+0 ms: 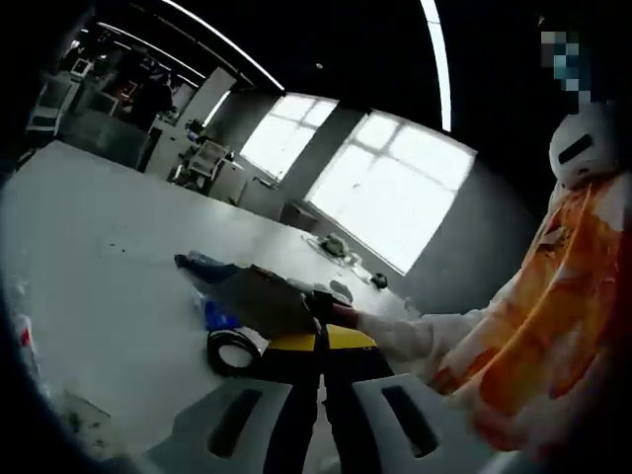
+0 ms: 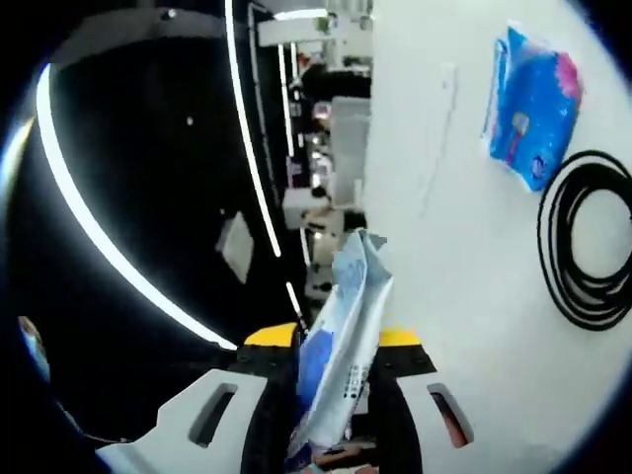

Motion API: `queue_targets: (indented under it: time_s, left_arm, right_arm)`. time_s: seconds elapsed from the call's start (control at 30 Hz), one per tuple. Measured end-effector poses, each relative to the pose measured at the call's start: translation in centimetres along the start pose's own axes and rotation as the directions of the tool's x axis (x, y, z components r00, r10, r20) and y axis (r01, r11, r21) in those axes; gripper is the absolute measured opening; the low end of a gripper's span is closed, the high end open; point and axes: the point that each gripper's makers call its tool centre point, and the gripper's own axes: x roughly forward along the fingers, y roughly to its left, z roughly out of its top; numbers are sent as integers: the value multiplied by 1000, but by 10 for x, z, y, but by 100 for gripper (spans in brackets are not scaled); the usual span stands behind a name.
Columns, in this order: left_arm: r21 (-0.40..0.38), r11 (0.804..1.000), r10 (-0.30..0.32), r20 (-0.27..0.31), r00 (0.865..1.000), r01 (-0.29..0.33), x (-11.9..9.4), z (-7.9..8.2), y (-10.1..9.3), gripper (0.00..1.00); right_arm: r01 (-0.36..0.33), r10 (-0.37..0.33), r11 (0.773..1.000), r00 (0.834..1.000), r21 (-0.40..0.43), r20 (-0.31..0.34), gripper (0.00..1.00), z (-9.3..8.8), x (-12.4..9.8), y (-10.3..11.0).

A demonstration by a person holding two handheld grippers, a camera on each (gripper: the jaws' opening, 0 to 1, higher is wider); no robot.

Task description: Arrange the tabletop items into an orderly group along one side of the table until the central work area is clear of visible clutter.

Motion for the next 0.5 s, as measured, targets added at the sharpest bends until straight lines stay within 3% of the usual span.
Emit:
queue_targets:
  time_s: [0.17, 0.33, 0.47, 0.5]
  left_arm:
    - [-7, 999, 32, -2, 999, -32, -8, -3, 10, 0]
    - [-28, 995, 94, 23, 995, -93, -21, 3, 26, 0]
    - [-58, 984, 173, 70, 982, -170, -33, 14, 44, 0]
    - [-55, 974, 223, 85, 971, -218, -38, 17, 55, 0]
  right_arm:
    - [32, -27, 995, 998, -96, 52, 7, 23, -15, 6]
    - [50, -49, 965, 999, -257, 10, 5, 15, -23, 14]
    - [34, -34, 966, 999, -256, 6, 4, 6, -29, 20]
    - [37, -37, 964, 999, -262, 2, 3, 3, -30, 21]
